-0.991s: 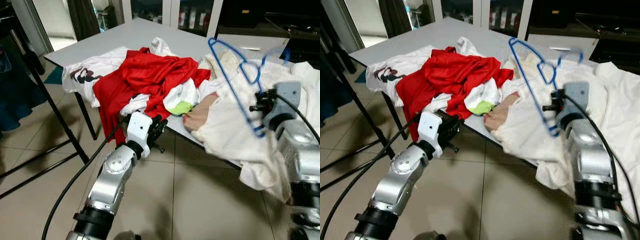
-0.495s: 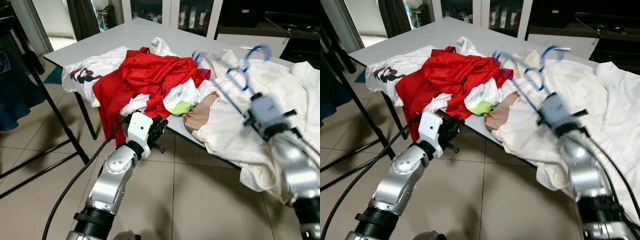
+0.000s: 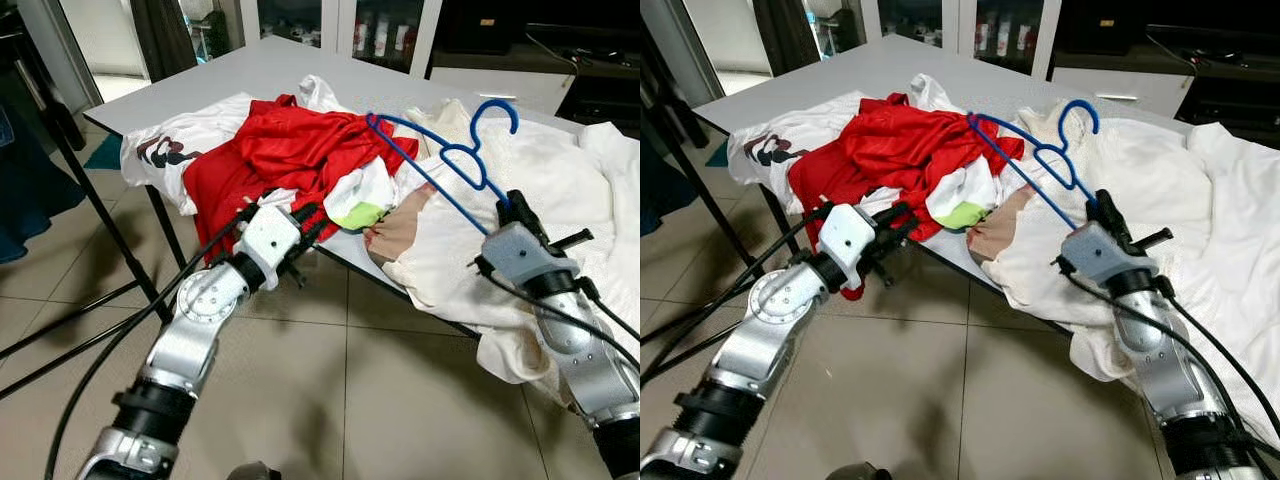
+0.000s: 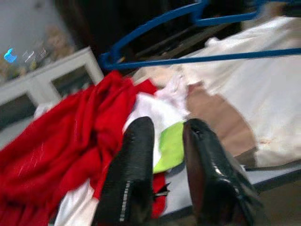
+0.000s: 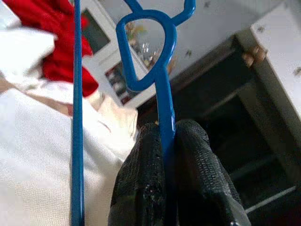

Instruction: Hang hanger

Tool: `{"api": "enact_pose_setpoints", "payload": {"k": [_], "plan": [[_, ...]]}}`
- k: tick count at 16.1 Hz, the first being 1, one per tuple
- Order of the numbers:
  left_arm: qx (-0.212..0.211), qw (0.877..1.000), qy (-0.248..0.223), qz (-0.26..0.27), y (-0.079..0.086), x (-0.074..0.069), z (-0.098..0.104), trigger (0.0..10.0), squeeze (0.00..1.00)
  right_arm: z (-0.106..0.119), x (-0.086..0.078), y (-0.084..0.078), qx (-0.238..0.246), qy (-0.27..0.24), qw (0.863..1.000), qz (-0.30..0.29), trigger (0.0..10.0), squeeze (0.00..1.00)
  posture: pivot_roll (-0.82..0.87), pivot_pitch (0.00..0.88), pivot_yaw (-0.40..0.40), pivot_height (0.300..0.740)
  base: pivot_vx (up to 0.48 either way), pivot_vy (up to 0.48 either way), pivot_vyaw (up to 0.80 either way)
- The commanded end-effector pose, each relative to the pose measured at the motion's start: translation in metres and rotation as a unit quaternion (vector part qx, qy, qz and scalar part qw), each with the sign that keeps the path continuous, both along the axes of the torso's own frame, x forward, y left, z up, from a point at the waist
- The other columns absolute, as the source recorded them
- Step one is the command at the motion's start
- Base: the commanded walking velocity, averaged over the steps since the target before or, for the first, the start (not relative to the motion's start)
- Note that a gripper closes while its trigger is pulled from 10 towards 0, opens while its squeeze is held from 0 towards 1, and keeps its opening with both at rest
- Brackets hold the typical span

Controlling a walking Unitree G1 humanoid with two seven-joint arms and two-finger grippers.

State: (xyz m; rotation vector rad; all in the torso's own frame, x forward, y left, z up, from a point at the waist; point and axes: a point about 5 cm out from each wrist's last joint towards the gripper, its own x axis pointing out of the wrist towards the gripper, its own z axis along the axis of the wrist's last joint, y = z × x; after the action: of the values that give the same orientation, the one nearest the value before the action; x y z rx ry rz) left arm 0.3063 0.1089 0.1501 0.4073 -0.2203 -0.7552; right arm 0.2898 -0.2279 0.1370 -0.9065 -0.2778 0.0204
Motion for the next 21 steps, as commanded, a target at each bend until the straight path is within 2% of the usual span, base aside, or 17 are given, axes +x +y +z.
{"api": "enact_pose_setpoints", "payload": {"k": [1, 4, 7, 8, 9, 12, 14, 21], "plan": [[0.032, 0.999, -0.023, -0.032, 0.000, 0.002, 0.006, 10.0, 1.00, 0.008, -0.004, 0.006, -0.021, -0.033, 0.999, 0.030, 0.0, 0.00, 0.05, 0.000, 0.018, 0.740, 0.000, 0.000, 0.00], [0.066, 0.994, -0.071, -0.047, 0.003, 0.006, 0.013, 10.0, 1.00, 0.005, -0.010, 0.018, -0.066, -0.049, 0.994, 0.071, 0.0, 0.00, 0.05, 0.000, 0.019, 0.740, 0.000, 0.000, 0.00], [0.065, 0.993, -0.089, -0.043, 0.003, 0.007, 0.016, 10.0, 1.00, -0.002, -0.015, 0.024, -0.105, -0.052, 0.988, 0.103, 0.0, 0.00, 0.05, 0.000, 0.019, 0.740, 0.000, 0.000, 0.00], [0.067, 0.992, -0.095, -0.039, 0.004, 0.009, 0.017, 10.0, 0.72, -0.003, -0.018, 0.025, -0.114, -0.055, 0.985, 0.115, 0.0, 0.00, 0.05, 0.000, 0.018, 0.740, 0.000, 0.000, 0.00], [0.081, 0.991, -0.103, -0.031, 0.006, 0.012, 0.017, 10.0, 0.00, -0.005, -0.023, 0.028, -0.144, -0.062, 0.978, 0.140, 0.0, 0.00, 0.05, 0.000, 0.016, 0.740, 0.000, 0.000, 0.00], [0.097, 0.989, -0.111, -0.027, 0.011, 0.016, 0.018, 10.0, 0.00, -0.005, -0.025, 0.032, -0.173, -0.079, 0.968, 0.162, 0.0, 0.00, 0.05, 0.000, 0.016, 0.740, 0.000, 0.000, 0.00], [0.114, 0.987, -0.115, -0.024, 0.014, 0.020, 0.016, 10.0, 0.00, -0.004, -0.030, 0.040, -0.198, -0.100, 0.957, 0.187, 0.0, 0.00, 0.06, 0.000, 0.017, 0.740, 0.000, 0.000, 0.00], [0.131, 0.987, -0.086, -0.041, 0.012, 0.024, 0.002, 10.0, 0.00, -0.006, -0.042, 0.055, -0.216, -0.131, 0.940, 0.229, 0.0, 0.00, 0.05, 0.000, 0.035, 0.740, 0.000, 0.000, 0.00]]}}
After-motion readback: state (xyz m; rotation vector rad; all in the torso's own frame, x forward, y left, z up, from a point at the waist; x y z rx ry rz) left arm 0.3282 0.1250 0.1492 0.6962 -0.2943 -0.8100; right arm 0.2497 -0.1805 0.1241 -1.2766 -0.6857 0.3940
